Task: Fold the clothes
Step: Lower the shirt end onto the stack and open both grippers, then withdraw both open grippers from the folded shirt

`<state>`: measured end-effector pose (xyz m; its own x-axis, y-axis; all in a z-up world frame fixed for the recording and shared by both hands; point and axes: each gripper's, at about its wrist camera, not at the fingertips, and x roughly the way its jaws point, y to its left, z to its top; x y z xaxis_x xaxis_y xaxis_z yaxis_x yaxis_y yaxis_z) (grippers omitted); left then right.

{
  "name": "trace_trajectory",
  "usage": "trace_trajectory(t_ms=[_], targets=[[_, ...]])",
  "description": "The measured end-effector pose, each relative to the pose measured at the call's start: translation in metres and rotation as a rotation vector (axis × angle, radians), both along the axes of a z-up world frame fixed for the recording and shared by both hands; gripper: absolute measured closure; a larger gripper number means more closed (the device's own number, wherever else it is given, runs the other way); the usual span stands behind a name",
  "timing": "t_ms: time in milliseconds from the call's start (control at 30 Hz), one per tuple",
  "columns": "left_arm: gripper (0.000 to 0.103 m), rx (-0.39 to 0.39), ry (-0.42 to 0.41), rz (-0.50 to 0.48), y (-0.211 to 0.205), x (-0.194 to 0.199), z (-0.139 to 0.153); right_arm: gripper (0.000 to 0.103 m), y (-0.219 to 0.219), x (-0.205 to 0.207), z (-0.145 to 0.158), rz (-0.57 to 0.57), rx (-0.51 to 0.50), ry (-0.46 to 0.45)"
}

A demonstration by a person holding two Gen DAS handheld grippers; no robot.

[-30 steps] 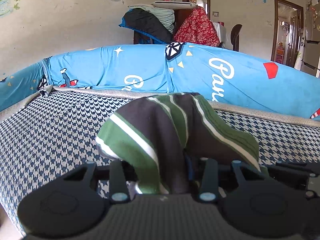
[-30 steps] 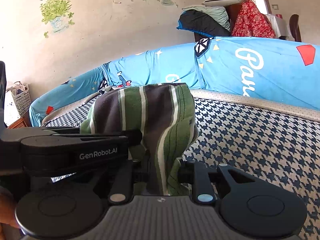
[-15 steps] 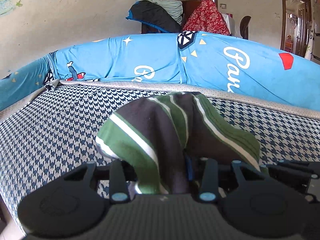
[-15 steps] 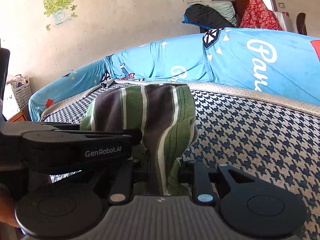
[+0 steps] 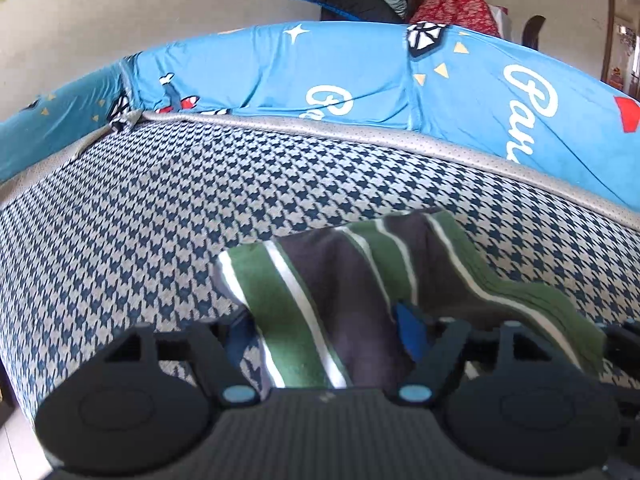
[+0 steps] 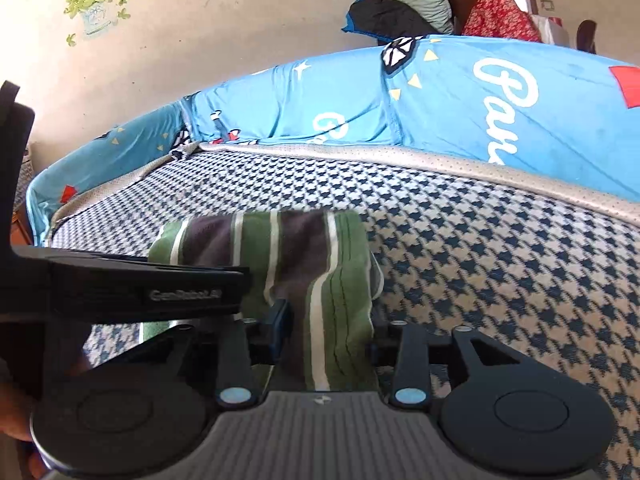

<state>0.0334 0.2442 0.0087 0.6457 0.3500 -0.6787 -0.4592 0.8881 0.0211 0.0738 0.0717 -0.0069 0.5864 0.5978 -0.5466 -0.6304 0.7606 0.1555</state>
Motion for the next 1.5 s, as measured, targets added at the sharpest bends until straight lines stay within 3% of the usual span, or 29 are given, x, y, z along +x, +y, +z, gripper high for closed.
trace_trajectory(t_ms=[167, 300, 567, 700, 767, 900, 1167, 1333, 1500], targets=[[0.012, 0.0, -0.05, 0.119, 0.029, -0.014, 0.012, 0.06, -0.018, 0.007, 0.012, -0.078, -0.002, -0.047], [0.012, -0.038, -0.063, 0.156, 0.045, -0.022, 0.015, 0.06, -0.023, 0.004, 0.019, -0.043, 0.031, -0.043], [0.012, -0.01, 0.003, 0.096, 0.031, -0.017, 0.003, 0.065, -0.005, -0.013, 0.013, 0.131, 0.044, -0.038], [0.012, 0.004, 0.048, 0.088, 0.028, -0.007, -0.009, 0.065, 0.001, -0.011, -0.001, 0.15, 0.011, -0.008], [0.008, 0.037, 0.061, 0.083, 0.026, -0.002, -0.012, 0.069, 0.003, -0.006, -0.011, 0.114, -0.033, 0.031], [0.005, 0.103, 0.086, 0.081, 0.026, 0.009, -0.02, 0.069, 0.0, -0.006, -0.017, 0.089, -0.031, 0.057], [0.003, 0.071, 0.084, 0.119, 0.034, 0.006, -0.016, 0.068, 0.002, -0.018, -0.007, 0.09, -0.058, -0.004], [0.003, 0.012, 0.025, 0.073, 0.033, -0.001, 0.005, 0.068, 0.006, -0.038, 0.006, 0.181, -0.003, -0.027], [0.003, -0.012, 0.034, 0.007, 0.024, 0.002, 0.01, 0.068, 0.021, -0.055, -0.001, 0.256, -0.008, -0.01]])
